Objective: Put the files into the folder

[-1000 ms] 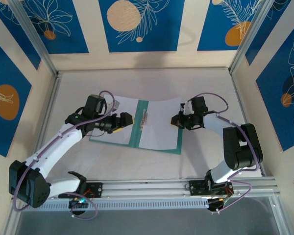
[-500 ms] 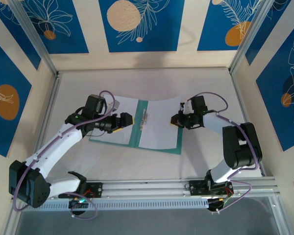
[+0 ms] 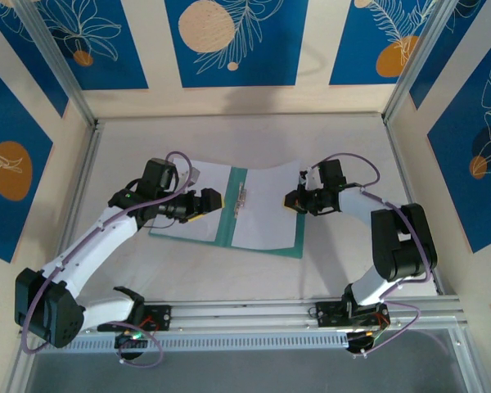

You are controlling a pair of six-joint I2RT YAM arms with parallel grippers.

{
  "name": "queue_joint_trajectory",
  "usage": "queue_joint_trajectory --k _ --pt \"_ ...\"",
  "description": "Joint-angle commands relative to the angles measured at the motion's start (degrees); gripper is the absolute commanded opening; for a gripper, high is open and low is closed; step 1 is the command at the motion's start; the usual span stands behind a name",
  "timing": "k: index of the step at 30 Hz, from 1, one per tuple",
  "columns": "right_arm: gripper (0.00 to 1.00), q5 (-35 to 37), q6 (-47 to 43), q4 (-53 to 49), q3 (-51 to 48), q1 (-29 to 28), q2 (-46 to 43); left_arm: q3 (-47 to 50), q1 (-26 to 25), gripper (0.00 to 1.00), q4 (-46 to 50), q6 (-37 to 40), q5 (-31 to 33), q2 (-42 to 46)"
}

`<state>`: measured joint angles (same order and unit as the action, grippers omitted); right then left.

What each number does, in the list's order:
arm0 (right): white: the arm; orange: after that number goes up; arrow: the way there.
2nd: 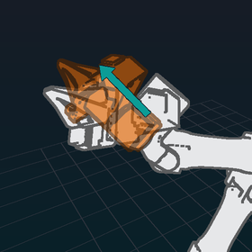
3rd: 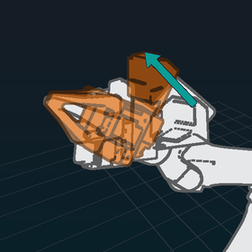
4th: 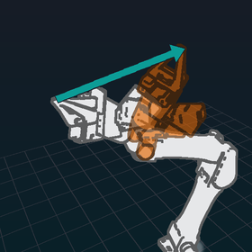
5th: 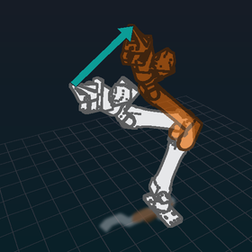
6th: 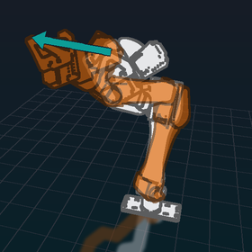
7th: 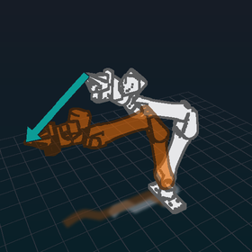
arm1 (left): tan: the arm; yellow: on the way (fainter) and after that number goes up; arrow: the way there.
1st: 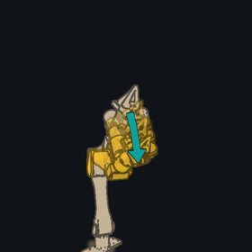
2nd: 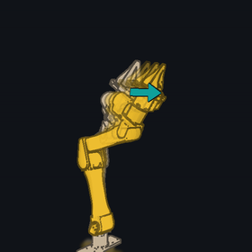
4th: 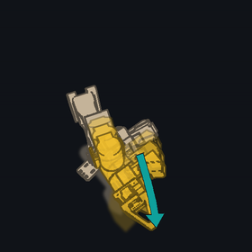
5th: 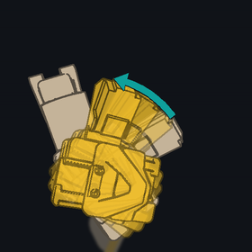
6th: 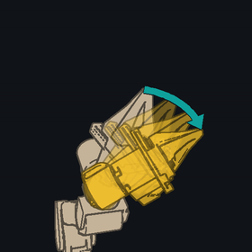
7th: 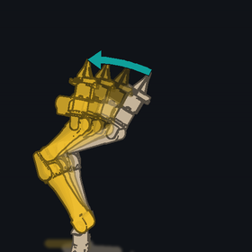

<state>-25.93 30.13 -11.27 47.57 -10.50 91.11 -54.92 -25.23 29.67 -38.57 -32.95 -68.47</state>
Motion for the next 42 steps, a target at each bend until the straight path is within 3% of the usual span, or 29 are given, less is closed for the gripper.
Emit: queue_joint_trajectory --k 1,5,12,21,42 --pt "0.05 -1.7 -1.3 -1.2 1.5 -0.2 0.5 -0.2 0.9 0.90 1.6 1.1 -1.1 0.4" --pt "0.08 -1.8 -1.3 -1.2 1.9 -0.2 0.7 -0.2 0.9 0.90 1.5 1.0 -1.1 0.3" --pt "0.31 -1.6 -2.0 -1.7 2.2 -0.2 0.7 0.0 0.9 0.90 1.6 0.9 -1.1 0.3" --pt "0.45 -0.6 -2.7 -3.1 2.4 -0.2 0.2 0.0 0.9 0.90 1.3 0.7 -1.4 0.0" --pt "0.53 5.0 -5.2 -8.6 4.5 0.5 -0.1 0.9 0.9 0.91 0.9 0.7 -1.6 0.3"
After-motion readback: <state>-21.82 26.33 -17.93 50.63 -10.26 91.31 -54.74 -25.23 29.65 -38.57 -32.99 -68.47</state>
